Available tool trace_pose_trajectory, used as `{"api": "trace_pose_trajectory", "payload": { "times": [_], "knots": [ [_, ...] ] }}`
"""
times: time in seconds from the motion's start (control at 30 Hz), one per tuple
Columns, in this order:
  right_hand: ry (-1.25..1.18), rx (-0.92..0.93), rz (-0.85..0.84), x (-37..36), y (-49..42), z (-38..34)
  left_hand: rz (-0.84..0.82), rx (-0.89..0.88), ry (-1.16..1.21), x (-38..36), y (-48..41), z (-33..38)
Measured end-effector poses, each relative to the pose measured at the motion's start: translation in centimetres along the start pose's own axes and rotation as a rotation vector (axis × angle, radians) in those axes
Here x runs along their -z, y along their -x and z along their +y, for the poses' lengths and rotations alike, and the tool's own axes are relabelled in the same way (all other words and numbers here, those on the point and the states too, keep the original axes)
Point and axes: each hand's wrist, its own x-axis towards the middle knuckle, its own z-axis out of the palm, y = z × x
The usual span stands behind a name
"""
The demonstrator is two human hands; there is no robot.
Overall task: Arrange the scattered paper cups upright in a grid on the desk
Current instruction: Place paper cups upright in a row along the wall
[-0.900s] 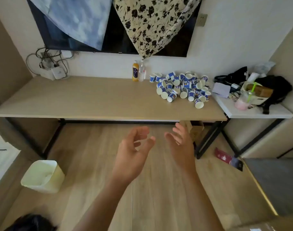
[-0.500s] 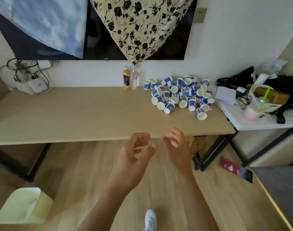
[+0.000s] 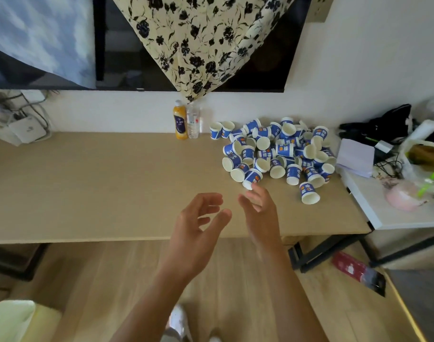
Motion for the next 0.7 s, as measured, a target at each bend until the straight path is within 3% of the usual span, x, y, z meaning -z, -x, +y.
{"api": "trace_pose_trajectory", "payload": {
  "times": [0.43,0.7],
  "knots": [
    [0.101,-0.167,0.098,-4.8,-15.0,2.7,-0.165,0.086,-0.016,0.9,-18.3,-3.9],
    [0.304,-0.247,0.105,-7.3,-20.2,5.6,-0.239,0.149,-0.015,2.1,-26.0,-5.3]
  ]
}}
